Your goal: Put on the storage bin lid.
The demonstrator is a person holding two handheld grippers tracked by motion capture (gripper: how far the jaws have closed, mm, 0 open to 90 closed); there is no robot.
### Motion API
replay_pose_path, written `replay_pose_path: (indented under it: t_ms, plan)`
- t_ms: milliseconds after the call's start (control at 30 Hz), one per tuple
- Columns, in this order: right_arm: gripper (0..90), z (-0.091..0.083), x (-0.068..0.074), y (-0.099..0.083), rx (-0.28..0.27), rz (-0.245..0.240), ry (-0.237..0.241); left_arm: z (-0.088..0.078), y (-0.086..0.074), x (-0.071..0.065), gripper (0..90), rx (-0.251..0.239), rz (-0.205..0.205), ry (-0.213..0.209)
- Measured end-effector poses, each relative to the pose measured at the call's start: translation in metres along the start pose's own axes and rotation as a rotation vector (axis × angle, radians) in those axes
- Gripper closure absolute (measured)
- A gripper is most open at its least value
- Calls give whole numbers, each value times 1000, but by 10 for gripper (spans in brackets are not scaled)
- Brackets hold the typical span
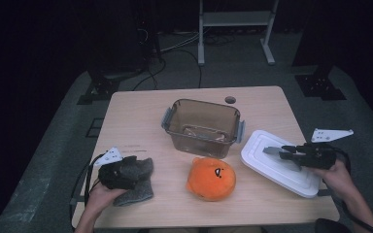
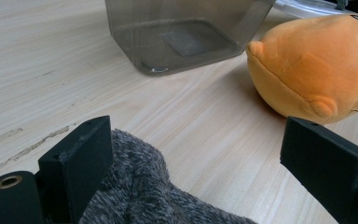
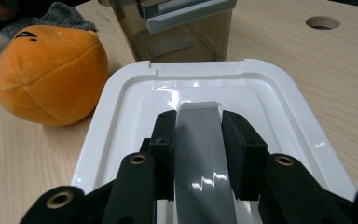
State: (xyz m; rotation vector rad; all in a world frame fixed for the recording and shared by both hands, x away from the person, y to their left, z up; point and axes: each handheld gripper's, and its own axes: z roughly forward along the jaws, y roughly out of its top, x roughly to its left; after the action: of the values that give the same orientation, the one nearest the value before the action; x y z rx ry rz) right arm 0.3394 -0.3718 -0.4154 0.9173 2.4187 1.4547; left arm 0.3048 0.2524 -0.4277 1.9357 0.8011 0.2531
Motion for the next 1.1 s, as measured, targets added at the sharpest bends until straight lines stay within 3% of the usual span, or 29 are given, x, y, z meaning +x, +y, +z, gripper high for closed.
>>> replay_pose_path:
  t_ms: [1100]
  plan:
    - [657, 23, 2, -30, 34, 42, 25, 0, 1, -2, 89, -4, 3, -9]
